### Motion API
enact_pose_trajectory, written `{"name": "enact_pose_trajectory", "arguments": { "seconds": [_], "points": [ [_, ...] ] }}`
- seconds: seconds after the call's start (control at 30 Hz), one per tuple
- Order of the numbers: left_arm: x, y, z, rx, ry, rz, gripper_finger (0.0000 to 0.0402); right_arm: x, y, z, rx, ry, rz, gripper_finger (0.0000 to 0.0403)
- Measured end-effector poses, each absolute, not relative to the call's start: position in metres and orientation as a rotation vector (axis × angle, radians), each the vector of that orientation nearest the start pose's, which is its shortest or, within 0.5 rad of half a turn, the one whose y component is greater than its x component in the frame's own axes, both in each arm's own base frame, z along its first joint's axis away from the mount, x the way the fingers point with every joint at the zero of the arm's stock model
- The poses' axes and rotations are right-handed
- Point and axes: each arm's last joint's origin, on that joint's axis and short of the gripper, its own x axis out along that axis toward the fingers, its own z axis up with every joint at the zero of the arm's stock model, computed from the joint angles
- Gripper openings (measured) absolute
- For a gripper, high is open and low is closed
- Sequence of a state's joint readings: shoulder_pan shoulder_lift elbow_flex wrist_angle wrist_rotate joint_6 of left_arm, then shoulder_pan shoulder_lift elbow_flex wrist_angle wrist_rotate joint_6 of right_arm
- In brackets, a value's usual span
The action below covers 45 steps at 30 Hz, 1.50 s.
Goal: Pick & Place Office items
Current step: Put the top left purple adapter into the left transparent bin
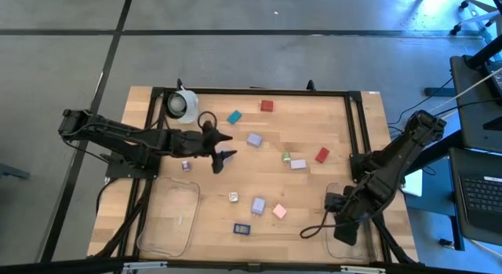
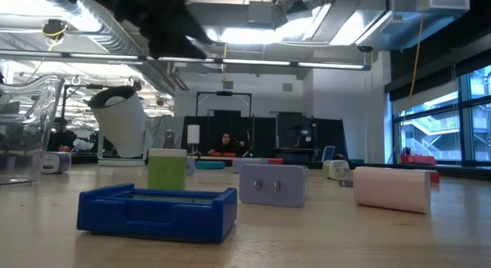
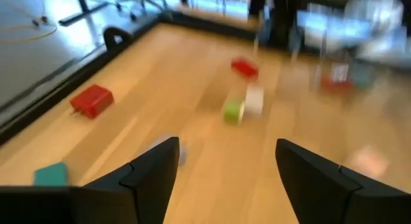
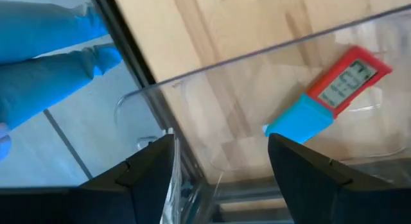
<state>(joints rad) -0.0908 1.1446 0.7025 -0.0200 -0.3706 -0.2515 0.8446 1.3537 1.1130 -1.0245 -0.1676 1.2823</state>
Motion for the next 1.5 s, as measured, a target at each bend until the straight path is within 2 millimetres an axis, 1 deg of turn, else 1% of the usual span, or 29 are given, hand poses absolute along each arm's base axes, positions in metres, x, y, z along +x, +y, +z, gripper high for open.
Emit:
{"name": "enact_pose_trajectory", "arguments": {
  "seconds": [0.07, 0.13, 0.27, 0.37, 0.53, 0.67, 0.8, 1.0, 1.13, 1.3, 1.4, 1.5],
  "points": [
    [0.240, -0.013, 0.246, -0.073, 0.485, 0.323, 0.0260, 0.161, 0.182, 0.269, 0.585, 1.510, -0.072, 0.0253],
    [0.236, -0.012, 0.240, -0.051, 0.543, 0.352, 0.0260, 0.163, 0.177, 0.270, 0.581, 1.479, -0.106, 0.0253],
    [0.229, -0.010, 0.229, -0.129, 0.640, 0.461, 0.0260, 0.168, 0.167, 0.274, 0.587, 1.411, -0.162, 0.0253],
    [0.227, -0.009, 0.219, -0.191, 0.710, 0.514, 0.0270, 0.171, 0.159, 0.276, 0.575, 1.368, -0.184, 0.0253],
    [0.237, -0.011, 0.200, -0.247, 0.783, 0.536, 0.0295, 0.178, 0.146, 0.278, 0.496, 1.305, -0.206, 0.0253],
    [0.245, -0.008, 0.180, -0.268, 0.833, 0.619, 0.0314, 0.183, 0.137, 0.279, 0.426, 1.272, -0.203, 0.0252],
    [0.253, -0.006, 0.163, -0.287, 0.869, 0.666, 0.0323, 0.185, 0.132, 0.279, 0.366, 1.274, -0.183, 0.0252],
    [0.265, -0.004, 0.144, -0.290, 0.874, 0.679, 0.0324, 0.189, 0.126, 0.279, 0.317, 1.269, -0.167, 0.0252],
    [0.267, -0.002, 0.134, -0.280, 0.901, 0.692, 0.0324, 0.190, 0.124, 0.279, 0.312, 1.267, -0.166, 0.0252],
    [0.268, 0.003, 0.127, -0.276, 0.922, 0.720, 0.0324, 0.191, 0.122, 0.280, 0.313, 1.264, -0.168, 0.0252],
    [0.268, 0.008, 0.125, -0.286, 0.937, 0.725, 0.0312, 0.191, 0.122, 0.280, 0.302, 1.262, -0.165, 0.0252],
    [0.269, 0.013, 0.125, -0.307, 0.943, 0.717, 0.0285, 0.192, 0.121, 0.280, 0.284, 1.239, -0.188, 0.0252]
  ]
}}
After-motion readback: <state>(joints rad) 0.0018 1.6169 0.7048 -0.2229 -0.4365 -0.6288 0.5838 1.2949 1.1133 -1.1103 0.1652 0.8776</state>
